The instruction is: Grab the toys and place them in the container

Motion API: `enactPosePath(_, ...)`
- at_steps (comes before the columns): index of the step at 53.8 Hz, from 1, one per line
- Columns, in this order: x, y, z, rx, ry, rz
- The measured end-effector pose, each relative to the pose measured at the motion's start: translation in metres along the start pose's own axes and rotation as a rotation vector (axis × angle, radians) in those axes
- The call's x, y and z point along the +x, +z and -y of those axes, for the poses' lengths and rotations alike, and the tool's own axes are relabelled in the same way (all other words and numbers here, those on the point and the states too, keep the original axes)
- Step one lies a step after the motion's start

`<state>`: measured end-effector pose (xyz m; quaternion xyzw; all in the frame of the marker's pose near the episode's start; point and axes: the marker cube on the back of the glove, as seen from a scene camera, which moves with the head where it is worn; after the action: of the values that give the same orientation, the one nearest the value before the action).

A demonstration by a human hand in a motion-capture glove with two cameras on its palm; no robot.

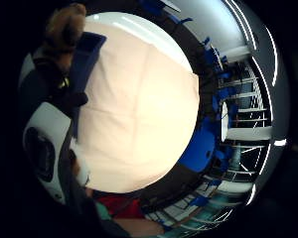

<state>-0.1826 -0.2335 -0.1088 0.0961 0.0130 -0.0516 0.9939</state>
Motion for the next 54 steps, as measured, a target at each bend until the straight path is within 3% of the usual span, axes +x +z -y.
enactPosePath(11, -0.070, 0.009, 0.009, 0.006, -0.231, 0.041)
enactPosePath(17, -0.091, 0.013, 0.014, 0.001, -0.212, 0.049)
enactPosePath(21, -0.097, 0.020, 0.012, -0.053, -0.307, 0.004)
enactPosePath(31, -0.100, 0.033, 0.012, -0.175, -0.198, -0.019)
enactPosePath(35, -0.085, 0.036, 0.010, -0.190, -0.247, -0.057)
enactPosePath(39, -0.080, 0.034, 0.009, -0.200, -0.113, -0.025)
enactPosePath(50, -0.026, 0.037, -0.013, -0.173, -0.159, -0.006)
enactPosePath(54, -0.006, 0.043, -0.022, -0.192, -0.057, -0.002)
